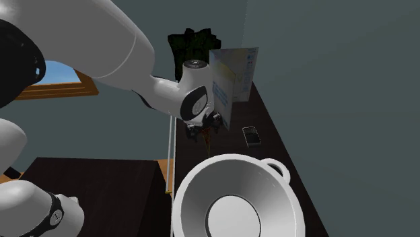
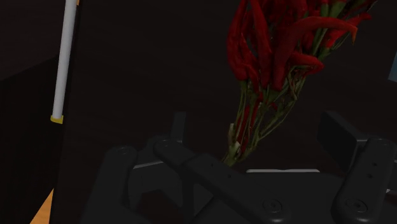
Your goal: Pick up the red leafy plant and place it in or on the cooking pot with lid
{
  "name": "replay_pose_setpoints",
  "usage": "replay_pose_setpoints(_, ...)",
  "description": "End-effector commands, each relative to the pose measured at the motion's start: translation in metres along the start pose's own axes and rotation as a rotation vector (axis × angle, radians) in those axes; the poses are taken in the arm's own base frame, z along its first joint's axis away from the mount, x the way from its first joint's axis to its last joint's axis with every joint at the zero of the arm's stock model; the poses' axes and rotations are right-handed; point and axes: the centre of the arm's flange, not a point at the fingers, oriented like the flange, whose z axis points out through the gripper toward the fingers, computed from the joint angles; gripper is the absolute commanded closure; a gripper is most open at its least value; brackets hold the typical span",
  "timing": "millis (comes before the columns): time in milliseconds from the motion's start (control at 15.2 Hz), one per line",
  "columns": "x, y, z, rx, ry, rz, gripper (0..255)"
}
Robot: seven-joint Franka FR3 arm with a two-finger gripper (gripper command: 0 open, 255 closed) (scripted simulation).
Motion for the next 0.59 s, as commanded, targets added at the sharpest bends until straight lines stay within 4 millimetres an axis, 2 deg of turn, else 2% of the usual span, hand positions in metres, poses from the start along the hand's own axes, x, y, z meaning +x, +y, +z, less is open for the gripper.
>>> replay_pose_setpoints(0, -0.0001, 0.0000, 0.0009, 0.000, 0.000, 0.000, 0)
replay_pose_setpoints(264, -0.0001, 0.0000, 0.0009, 0.000, 0.000, 0.000, 0)
replay_pose_setpoints(330, -0.0001, 0.0000, 0.0009, 0.000, 0.000, 0.000, 255)
replay_pose_setpoints(528, -0.0001, 0.0000, 0.0008, 0.000, 0.000, 0.000, 255)
